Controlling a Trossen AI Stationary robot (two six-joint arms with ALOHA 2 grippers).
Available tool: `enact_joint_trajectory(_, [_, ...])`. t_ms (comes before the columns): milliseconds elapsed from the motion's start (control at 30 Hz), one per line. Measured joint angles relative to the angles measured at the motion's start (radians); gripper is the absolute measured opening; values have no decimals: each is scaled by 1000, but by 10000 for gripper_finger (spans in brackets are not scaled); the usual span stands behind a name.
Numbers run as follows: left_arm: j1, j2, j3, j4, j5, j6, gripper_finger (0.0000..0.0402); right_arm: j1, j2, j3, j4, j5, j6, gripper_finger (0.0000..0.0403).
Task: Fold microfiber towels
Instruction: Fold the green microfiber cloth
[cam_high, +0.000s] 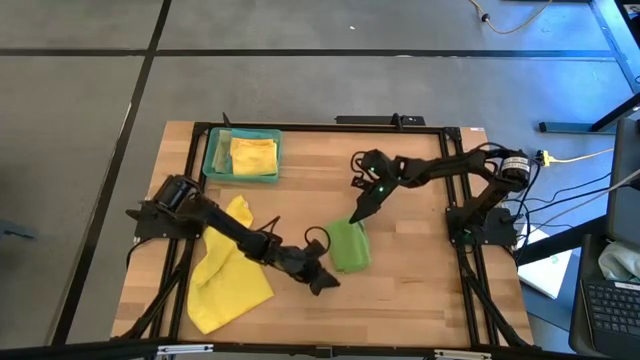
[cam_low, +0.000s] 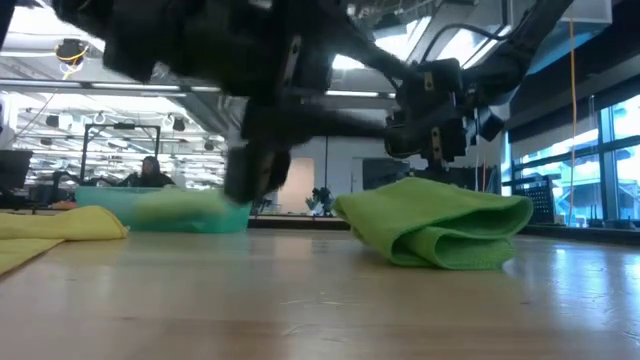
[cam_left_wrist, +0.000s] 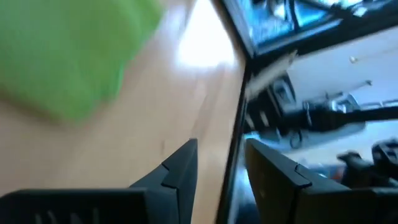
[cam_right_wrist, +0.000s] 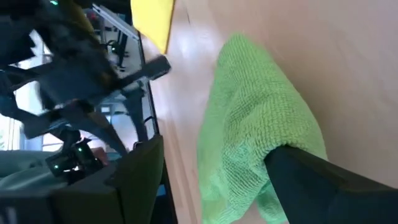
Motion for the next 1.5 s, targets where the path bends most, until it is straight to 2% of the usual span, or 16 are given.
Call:
enact_joint_trajectory(100, [13, -52, 1, -18, -141, 150, 126, -9, 0, 0, -8, -14, -11, 274])
enact_joint_trajectory(200, [29, -101, 1, -120, -290, 285, 126, -10, 0, 0, -33, -13, -31, 274])
enact_joint_trajectory(267, [52, -103, 3, -205, -328, 328, 126, -9, 0, 0, -46, -10, -36, 275])
enact_joint_trajectory(367, [103, -76, -1, -305, -279, 331, 126, -5, 0, 0, -41, -18, -30, 275])
enact_joint_trajectory(467, [147, -40, -3, -258, -238, 339, 126, -5, 0, 0, -42, -52, -5, 275])
enact_joint_trajectory(600, [185, -22, 2, -97, -270, 385, 126, 0, 0, 0, -44, -59, 18, 275])
enact_joint_trajectory(700, [207, -6, 2, -79, -275, 412, 126, 7, 0, 0, -43, -58, 12, 275])
enact_joint_trajectory(933, [220, 56, 1, -72, -267, 406, 126, 12, 0, 0, -4, -91, 28, 275])
enact_joint_trajectory(1133, [218, 128, 6, -45, -264, 325, 126, 2, 0, 0, 25, -117, 56, 275])
enact_joint_trajectory(1233, [219, 154, 40, -43, -234, 312, 126, -21, 0, 0, 9, -163, 57, 275])
enact_joint_trajectory(1300, [219, 169, 66, -40, -213, 312, 126, -35, 0, 1, -54, -187, 31, 275])
enact_joint_trajectory(1367, [216, 169, 81, -56, -201, 312, 126, -47, 0, 1, -195, -191, -79, 275])
enact_joint_trajectory(1433, [215, 168, 87, -57, -194, 313, 126, -60, 0, 1, -388, -132, -257, 275])
enact_joint_trajectory(1500, [210, 155, 87, -70, -191, 312, 126, -73, 0, 1, -576, -19, -447, 275])
